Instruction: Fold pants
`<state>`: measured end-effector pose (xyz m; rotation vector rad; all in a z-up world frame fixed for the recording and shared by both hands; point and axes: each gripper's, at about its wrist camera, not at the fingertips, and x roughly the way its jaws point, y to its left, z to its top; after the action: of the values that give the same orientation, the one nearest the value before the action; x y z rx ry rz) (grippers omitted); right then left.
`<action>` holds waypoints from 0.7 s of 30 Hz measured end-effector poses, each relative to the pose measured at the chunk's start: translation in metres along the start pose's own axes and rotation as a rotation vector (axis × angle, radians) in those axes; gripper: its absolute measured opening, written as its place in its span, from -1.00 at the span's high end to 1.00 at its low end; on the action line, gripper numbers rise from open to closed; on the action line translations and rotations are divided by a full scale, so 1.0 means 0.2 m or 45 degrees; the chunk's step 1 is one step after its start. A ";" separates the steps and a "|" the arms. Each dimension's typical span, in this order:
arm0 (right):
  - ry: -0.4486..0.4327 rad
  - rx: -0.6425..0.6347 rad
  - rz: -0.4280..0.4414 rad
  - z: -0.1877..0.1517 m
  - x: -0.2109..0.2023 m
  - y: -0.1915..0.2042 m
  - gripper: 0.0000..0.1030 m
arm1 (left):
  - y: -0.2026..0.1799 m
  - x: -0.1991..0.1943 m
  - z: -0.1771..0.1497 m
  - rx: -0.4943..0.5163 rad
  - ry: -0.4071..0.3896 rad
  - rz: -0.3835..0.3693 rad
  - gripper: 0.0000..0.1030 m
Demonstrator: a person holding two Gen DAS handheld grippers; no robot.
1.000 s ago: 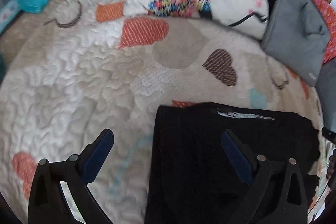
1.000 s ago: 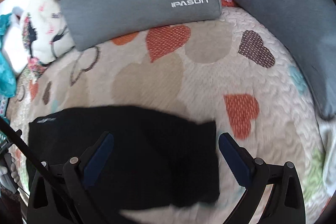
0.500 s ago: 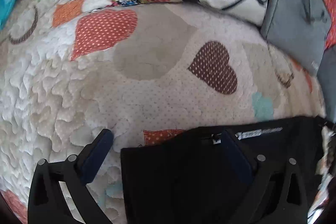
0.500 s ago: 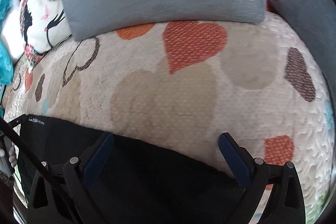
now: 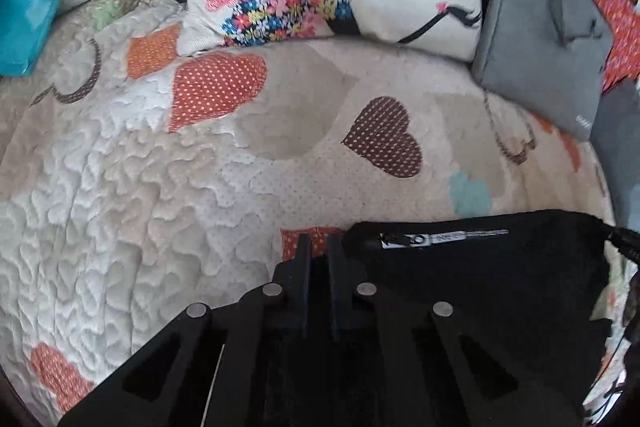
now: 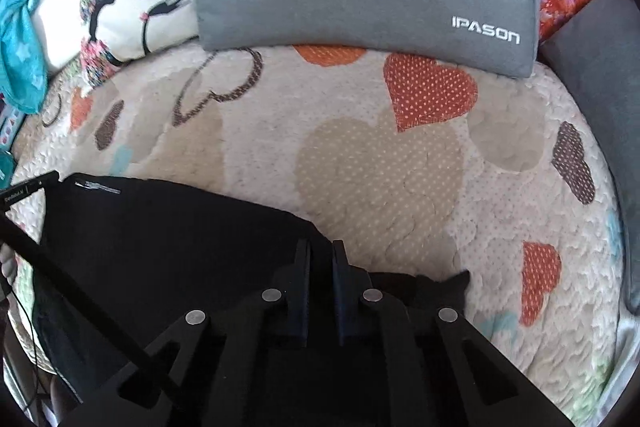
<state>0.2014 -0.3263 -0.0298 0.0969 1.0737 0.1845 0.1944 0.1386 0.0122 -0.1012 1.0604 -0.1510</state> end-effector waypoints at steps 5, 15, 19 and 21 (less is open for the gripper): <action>-0.010 0.010 -0.008 -0.04 -0.10 0.03 0.80 | 0.01 -0.01 -0.02 -0.064 -0.009 0.017 0.73; 0.012 0.032 -0.003 -0.01 -0.06 0.00 0.80 | -0.09 0.22 0.08 0.008 0.041 0.049 -0.25; 0.028 0.065 0.007 -0.01 -0.01 -0.03 0.80 | -0.15 0.34 0.05 0.146 0.094 0.109 -0.10; 0.026 0.073 0.012 -0.01 -0.01 -0.03 0.80 | -0.17 0.30 0.04 0.164 0.083 0.066 0.84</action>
<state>0.2004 -0.3327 -0.0304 0.1515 1.0991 0.1633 0.2267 0.0954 -0.0299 0.0474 1.1149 -0.1762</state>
